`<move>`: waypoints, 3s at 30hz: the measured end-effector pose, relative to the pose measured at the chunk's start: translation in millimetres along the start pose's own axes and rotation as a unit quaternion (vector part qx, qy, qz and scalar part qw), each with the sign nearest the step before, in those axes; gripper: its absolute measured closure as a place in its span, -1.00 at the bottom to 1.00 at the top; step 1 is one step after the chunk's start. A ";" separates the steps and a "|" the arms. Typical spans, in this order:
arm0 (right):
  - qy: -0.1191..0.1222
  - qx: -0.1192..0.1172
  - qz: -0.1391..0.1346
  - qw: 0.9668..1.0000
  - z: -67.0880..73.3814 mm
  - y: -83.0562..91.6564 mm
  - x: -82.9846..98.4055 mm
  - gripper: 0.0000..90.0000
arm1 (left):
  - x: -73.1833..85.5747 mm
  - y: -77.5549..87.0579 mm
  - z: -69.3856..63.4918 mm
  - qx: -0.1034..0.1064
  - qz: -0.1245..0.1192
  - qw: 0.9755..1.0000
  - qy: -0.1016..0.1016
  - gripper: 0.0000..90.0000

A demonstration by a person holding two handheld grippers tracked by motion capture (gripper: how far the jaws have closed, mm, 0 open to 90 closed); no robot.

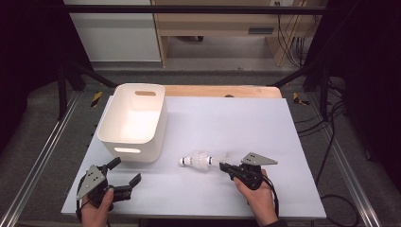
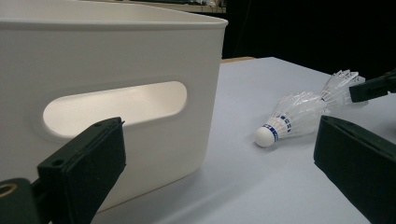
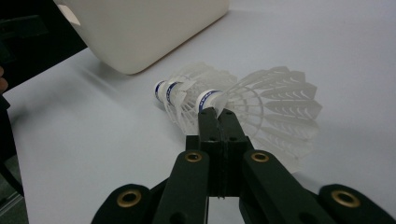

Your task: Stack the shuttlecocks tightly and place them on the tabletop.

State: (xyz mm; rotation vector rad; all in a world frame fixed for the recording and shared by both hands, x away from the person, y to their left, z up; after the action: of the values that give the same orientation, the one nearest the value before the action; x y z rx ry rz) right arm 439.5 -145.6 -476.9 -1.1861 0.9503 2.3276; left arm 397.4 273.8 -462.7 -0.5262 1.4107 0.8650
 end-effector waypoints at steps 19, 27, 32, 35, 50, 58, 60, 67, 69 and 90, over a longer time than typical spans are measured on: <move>-0.002 -0.030 0.024 0.999 0.0 -29.8 -2.8 1.00 | 0.9 -1.0 -0.2 0.001 0.002 1.000 0.001 -0.96; 0.001 -0.039 0.035 0.999 0.9 -37.6 -0.6 1.00 | 1.1 -1.0 -0.2 0.001 0.003 1.000 0.001 -0.96; 0.000 -0.034 0.042 0.999 -0.4 -39.6 0.5 0.98 | 1.1 -1.4 -0.8 0.002 0.004 1.000 0.000 -0.96; 0.002 -0.029 0.046 0.999 -1.0 -40.8 1.1 0.98 | 1.1 -1.6 -0.9 0.003 0.004 1.000 -0.001 -0.96; 0.013 -0.023 0.054 0.998 -0.9 -42.9 1.2 1.00 | 1.5 -1.7 -0.9 0.003 0.006 1.000 0.000 -0.96; 0.027 -0.042 0.058 0.997 3.9 -42.7 1.3 1.00 | 1.7 -2.2 -1.2 0.004 0.008 1.000 0.000 -0.96; 0.032 -0.050 0.059 0.996 6.2 -42.5 1.2 1.00 | 1.5 -2.6 -1.2 0.004 0.009 1.000 -0.001 -0.96; 0.041 -0.061 0.067 0.995 7.9 -44.3 2.5 1.00 | 1.5 -3.4 -2.1 0.006 0.010 1.000 -0.004 -0.96; 0.045 -0.056 0.069 0.995 7.5 -44.6 2.8 1.00 | 1.6 -3.4 -2.1 0.006 0.010 1.000 -0.004 -0.96; 0.053 -0.047 0.076 0.995 6.7 -45.8 4.9 1.00 | 1.7 -4.3 -3.2 0.008 0.012 1.000 -0.004 -0.96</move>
State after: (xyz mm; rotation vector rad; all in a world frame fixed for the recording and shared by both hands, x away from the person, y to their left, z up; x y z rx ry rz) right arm 459.4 -108.3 -496.5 -1.3306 1.0078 2.4734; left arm 398.6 269.1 -465.6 -0.4942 1.4169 0.8735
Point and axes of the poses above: each handheld gripper's, and its own axes: y roughly backward along the jaws, x roughly out of its underside, z roughly to its left, the point moved 2 cm from there along -y, roughly forward along the jaws, and after that the axes turned 10 degrees about -y, right-handed, at the moved point
